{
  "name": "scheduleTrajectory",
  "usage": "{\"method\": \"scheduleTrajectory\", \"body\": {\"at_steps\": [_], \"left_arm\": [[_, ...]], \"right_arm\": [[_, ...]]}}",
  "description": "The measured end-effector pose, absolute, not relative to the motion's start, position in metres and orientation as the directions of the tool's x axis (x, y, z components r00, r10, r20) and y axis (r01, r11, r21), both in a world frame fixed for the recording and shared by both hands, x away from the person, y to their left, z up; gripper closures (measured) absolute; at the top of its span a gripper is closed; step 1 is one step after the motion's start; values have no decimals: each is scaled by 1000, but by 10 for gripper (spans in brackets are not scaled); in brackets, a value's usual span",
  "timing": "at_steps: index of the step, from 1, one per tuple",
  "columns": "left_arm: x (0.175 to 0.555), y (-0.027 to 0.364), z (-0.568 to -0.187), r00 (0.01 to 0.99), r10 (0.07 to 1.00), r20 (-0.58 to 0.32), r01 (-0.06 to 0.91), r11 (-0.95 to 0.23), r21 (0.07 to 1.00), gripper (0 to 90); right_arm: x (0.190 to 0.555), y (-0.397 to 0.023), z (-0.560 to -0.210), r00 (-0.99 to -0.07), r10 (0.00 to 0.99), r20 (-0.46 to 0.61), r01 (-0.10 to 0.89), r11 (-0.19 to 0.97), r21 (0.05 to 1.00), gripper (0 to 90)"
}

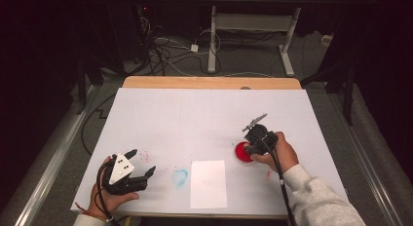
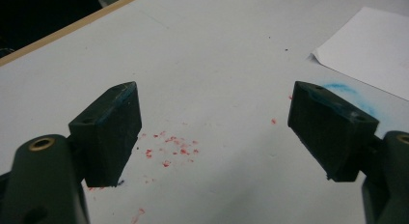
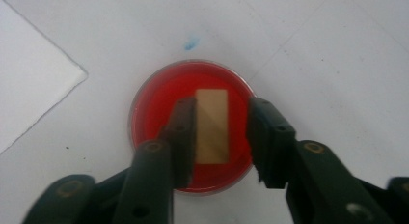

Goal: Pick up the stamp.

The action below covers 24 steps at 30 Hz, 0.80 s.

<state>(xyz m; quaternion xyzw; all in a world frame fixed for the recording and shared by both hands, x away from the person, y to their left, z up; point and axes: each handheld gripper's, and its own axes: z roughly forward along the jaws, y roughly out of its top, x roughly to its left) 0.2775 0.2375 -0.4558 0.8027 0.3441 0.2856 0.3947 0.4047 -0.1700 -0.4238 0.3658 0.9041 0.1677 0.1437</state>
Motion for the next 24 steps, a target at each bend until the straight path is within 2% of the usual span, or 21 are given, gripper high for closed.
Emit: {"method": "scheduleTrajectory", "body": {"at_steps": [1, 2, 5, 24], "left_arm": [[278, 237, -456, 600, 778, 187, 328, -452, 829, 190], [278, 238, -456, 602, 777, 185, 328, -452, 829, 190], [278, 237, -456, 604, 774, 189, 326, -457, 828, 190], [282, 237, -460, 611, 770, 183, 335, -461, 822, 193]], "right_arm": [[405, -170, -424, -691, 710, -137, 613, 676, 408, 709], [405, -170, -424, -697, 704, -137, 609, 682, 404, 748], [404, -168, -426, -696, 706, -133, 615, 681, 398, 757], [405, -172, -428, -726, 675, -132, 577, 702, 417, 764]]}}
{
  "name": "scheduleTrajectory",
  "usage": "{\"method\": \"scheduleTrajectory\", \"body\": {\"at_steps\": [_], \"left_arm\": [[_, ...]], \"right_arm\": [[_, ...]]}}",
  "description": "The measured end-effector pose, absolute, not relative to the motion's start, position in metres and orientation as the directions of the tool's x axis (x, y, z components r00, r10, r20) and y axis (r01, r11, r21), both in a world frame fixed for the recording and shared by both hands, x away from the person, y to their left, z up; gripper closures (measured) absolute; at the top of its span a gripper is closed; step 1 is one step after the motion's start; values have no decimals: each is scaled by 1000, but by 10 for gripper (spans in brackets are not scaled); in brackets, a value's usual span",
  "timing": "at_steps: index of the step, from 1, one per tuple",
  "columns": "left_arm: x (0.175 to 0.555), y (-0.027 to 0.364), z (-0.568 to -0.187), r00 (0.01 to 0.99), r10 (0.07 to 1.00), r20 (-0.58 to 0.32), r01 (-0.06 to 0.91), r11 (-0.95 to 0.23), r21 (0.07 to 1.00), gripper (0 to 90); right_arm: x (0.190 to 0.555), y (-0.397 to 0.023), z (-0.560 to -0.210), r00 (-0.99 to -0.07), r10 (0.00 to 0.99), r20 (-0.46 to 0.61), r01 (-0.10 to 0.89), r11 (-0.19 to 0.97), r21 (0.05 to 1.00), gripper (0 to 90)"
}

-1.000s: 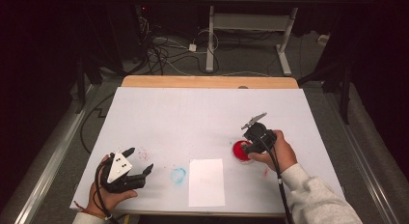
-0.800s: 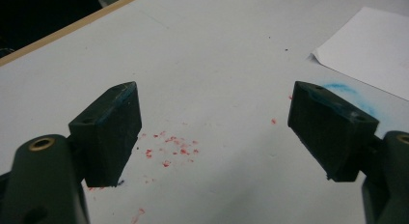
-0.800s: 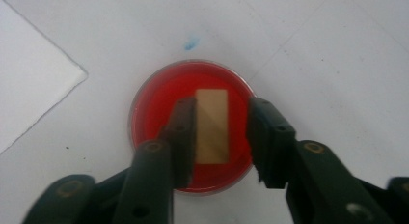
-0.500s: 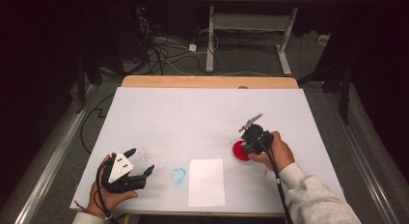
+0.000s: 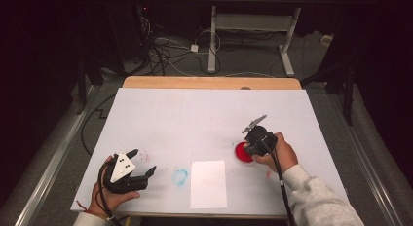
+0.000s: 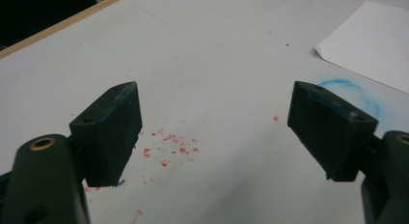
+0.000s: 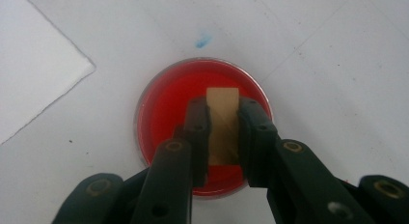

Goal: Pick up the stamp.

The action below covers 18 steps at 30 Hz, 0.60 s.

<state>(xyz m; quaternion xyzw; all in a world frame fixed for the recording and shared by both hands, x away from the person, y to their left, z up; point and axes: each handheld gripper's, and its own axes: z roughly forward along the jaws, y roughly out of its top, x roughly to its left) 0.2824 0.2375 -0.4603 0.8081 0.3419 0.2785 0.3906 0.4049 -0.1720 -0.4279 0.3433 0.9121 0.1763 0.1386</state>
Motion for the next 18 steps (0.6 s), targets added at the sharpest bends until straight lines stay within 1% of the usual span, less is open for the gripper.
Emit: {"method": "scheduleTrajectory", "body": {"at_steps": [18], "left_arm": [[283, 237, -460, 617, 766, 179, 333, -460, 823, 196]], "right_arm": [[403, -175, -428, -732, 669, -131, 563, 702, 437, 765]]}}
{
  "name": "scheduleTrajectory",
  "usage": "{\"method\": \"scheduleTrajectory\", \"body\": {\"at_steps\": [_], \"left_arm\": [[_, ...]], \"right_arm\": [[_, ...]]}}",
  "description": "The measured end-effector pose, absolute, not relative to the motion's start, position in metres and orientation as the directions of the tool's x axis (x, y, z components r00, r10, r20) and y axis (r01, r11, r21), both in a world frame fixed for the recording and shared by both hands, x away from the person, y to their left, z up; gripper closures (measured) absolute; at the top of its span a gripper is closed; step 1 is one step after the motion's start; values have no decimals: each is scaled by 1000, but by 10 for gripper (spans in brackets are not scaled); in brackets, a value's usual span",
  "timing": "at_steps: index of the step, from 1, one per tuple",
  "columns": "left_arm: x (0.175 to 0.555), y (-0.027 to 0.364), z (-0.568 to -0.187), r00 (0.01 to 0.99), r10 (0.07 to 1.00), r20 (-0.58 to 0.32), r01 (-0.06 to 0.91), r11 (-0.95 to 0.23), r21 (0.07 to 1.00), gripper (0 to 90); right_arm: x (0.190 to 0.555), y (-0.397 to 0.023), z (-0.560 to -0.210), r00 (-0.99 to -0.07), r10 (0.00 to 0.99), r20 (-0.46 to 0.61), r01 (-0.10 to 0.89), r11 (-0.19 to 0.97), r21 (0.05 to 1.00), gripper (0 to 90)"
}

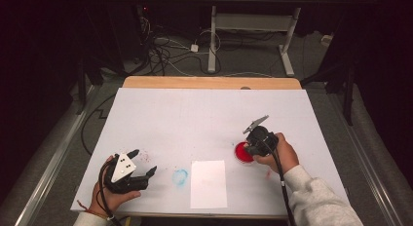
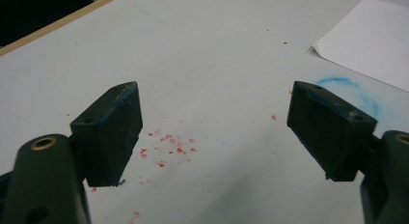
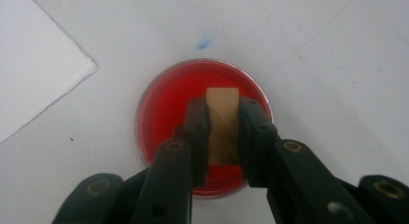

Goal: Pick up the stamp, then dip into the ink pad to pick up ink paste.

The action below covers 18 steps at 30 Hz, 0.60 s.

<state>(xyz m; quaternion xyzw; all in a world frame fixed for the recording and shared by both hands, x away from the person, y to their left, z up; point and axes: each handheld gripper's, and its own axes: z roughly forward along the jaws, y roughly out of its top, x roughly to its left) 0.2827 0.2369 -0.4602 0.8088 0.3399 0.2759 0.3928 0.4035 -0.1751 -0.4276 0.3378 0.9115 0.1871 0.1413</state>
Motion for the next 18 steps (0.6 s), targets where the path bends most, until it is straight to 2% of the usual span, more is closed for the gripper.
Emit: {"method": "scheduleTrajectory", "body": {"at_steps": [6, 18], "left_arm": [[285, 235, -460, 619, 765, 180, 333, -463, 821, 196], [283, 236, -459, 619, 763, 187, 334, -471, 816, 196]], "right_arm": [[399, -179, -414, -738, 665, -114, 549, 690, 472, 764], [390, -182, -358, -764, 627, -151, 466, 699, 542, 764]]}}
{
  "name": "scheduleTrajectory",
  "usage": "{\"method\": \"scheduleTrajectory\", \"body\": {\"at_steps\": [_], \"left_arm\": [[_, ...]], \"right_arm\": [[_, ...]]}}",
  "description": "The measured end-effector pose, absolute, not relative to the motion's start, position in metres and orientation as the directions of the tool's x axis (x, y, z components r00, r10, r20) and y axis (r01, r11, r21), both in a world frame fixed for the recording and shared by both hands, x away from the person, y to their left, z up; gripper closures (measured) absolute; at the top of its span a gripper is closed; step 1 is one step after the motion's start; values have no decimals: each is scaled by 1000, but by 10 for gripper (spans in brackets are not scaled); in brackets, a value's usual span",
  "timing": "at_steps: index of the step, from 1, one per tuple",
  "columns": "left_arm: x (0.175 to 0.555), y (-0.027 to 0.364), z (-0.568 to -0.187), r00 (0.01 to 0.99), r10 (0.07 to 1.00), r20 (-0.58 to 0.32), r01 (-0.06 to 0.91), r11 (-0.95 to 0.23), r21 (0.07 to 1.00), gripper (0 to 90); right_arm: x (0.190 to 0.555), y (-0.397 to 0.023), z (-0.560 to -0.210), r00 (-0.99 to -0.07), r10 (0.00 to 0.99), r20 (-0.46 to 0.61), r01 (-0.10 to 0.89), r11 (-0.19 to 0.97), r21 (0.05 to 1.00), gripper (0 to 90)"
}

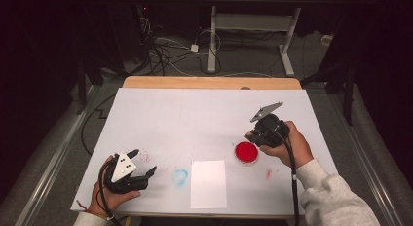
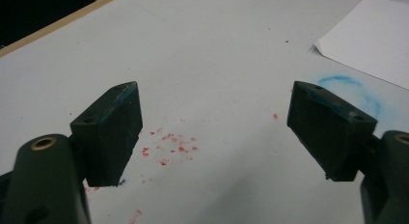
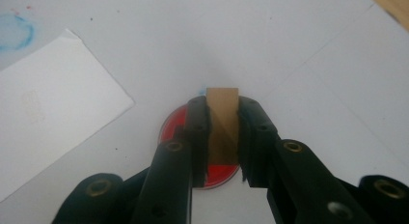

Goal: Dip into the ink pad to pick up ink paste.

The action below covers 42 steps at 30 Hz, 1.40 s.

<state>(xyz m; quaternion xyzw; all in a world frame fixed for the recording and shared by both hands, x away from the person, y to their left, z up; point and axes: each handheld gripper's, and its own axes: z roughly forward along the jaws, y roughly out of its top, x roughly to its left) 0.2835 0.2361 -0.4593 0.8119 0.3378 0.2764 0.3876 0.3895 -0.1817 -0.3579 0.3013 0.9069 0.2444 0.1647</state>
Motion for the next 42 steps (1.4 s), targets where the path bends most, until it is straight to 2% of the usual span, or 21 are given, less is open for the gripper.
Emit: {"method": "scheduleTrajectory", "body": {"at_steps": [6, 23, 29, 42], "left_arm": [[281, 235, -460, 624, 757, 194, 331, -480, 812, 196], [281, 234, -460, 630, 752, 195, 330, -486, 809, 196], [282, 233, -460, 630, 751, 198, 331, -491, 806, 196], [281, 232, -460, 635, 746, 200, 328, -495, 805, 196]], "right_arm": [[389, -176, -356, -778, 608, -158, 453, 717, 530, 764], [397, -166, -414, -787, 605, -125, 517, 756, 402, 764], [401, -166, -424, -783, 611, -114, 531, 754, 386, 764], [399, -172, -431, -773, 627, -96, 538, 727, 426, 765]]}}
